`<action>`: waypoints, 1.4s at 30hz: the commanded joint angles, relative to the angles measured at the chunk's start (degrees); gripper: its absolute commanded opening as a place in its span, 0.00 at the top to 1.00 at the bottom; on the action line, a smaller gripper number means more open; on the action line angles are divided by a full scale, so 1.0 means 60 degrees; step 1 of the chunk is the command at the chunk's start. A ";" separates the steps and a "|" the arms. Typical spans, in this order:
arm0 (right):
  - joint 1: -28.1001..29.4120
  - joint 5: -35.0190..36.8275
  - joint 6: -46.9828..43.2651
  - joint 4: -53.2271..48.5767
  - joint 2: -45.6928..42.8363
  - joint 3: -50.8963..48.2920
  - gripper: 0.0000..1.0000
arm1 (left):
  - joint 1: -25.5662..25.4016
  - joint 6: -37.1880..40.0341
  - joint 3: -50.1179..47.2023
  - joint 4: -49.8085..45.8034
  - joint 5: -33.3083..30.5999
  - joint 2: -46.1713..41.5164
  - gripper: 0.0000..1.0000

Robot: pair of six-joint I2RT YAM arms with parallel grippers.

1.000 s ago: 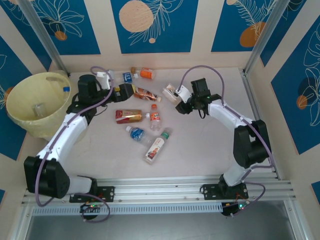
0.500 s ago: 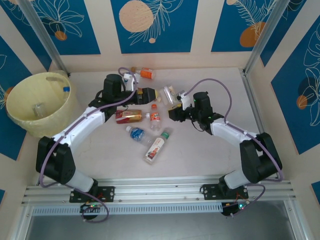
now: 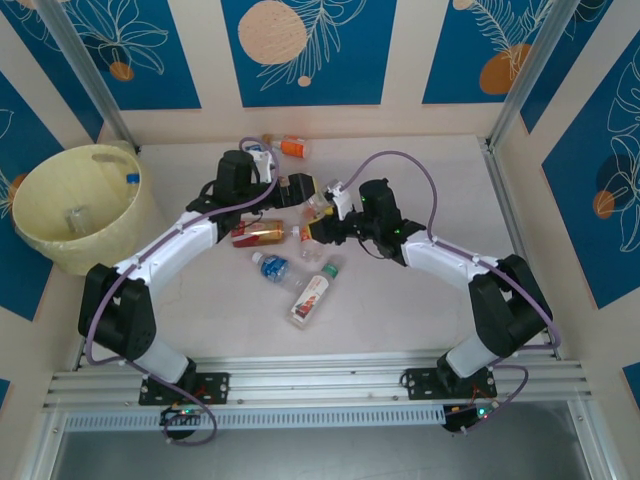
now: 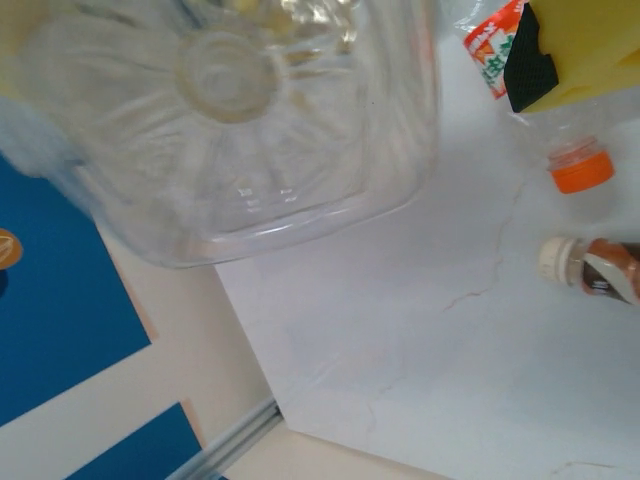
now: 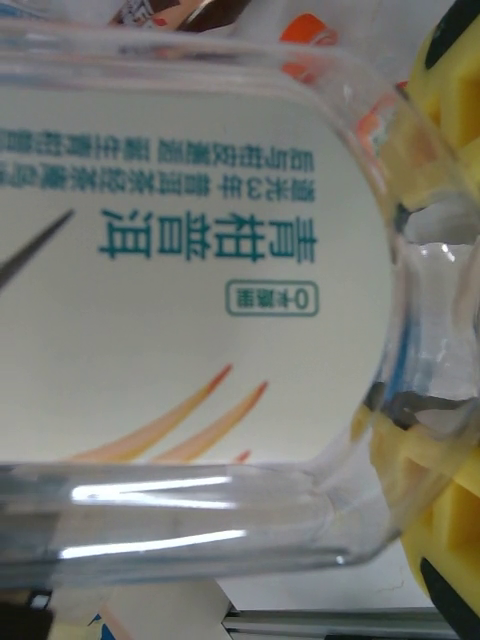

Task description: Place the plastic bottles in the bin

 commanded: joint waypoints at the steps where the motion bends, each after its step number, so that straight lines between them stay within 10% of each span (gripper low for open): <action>1: 0.0172 -0.0134 -0.0274 -0.0105 0.0040 0.0380 0.98 | -0.0174 0.0318 0.0363 -0.0686 -0.1181 -0.0182 0.04; 16: 0.0729 0.0975 -0.0267 -0.1407 0.0514 0.1574 0.81 | -0.0426 0.0238 0.0429 -0.0619 -0.1478 -0.0041 0.41; 29: 0.0701 0.1634 -0.0224 -0.1516 -0.0210 0.1171 0.28 | -0.0323 0.0464 0.0703 -0.0783 -0.1174 -0.0030 0.52; 31: 0.0697 0.1339 -0.0407 -0.1406 -0.0537 0.0955 0.01 | -0.0243 0.0475 0.0578 -0.0751 -0.1328 -0.0175 0.53; 42: 0.0400 0.3608 -0.0100 0.1471 -0.3527 -0.1616 0.01 | 0.0261 0.0648 -0.0158 -0.0457 -0.1768 -0.1136 0.54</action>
